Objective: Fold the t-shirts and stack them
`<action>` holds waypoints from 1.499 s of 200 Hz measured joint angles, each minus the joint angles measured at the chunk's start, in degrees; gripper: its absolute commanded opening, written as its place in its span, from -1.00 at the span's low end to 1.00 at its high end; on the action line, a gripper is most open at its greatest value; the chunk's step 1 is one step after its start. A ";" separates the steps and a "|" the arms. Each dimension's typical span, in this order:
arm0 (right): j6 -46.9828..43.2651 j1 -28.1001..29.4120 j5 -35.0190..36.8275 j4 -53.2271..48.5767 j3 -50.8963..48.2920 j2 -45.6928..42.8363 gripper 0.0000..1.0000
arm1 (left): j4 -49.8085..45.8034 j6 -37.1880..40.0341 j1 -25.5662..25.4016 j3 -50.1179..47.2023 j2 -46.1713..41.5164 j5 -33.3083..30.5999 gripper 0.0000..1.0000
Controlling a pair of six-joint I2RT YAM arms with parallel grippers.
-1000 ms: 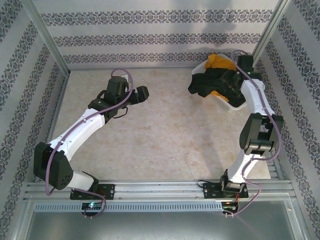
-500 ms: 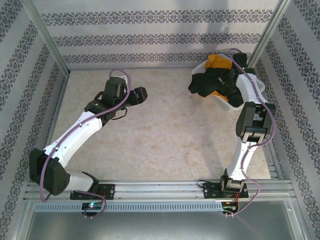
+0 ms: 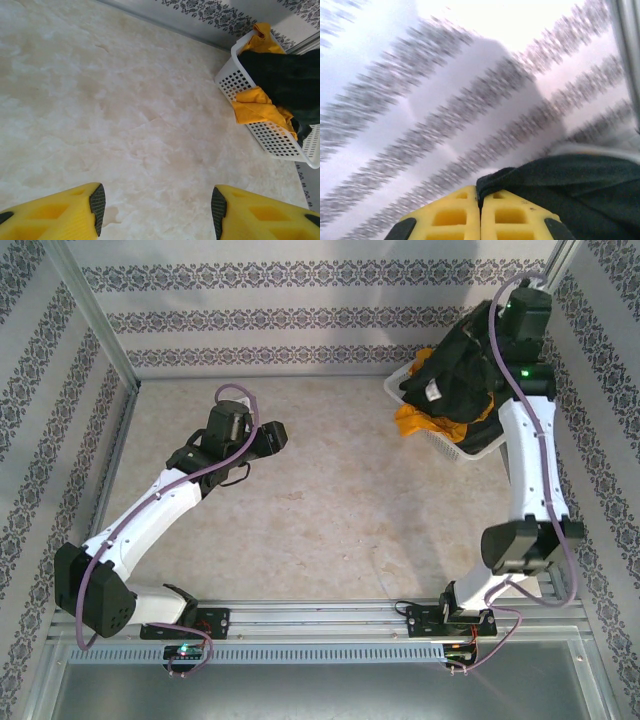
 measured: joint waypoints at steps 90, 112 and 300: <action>1.55 17.59 -14.60 6.86 28.70 7.10 -1.00 | -5.97 -2.91 0.00 0.00 -1.57 -10.80 0.22; 4.52 22.10 -19.26 7.13 33.75 12.96 -1.00 | -9.70 -4.48 0.00 0.00 -4.85 -16.57 0.23; 7.91 24.68 -27.45 6.32 -61.83 -18.80 -1.00 | -11.63 -18.10 0.44 -7.30 -8.44 -14.53 0.25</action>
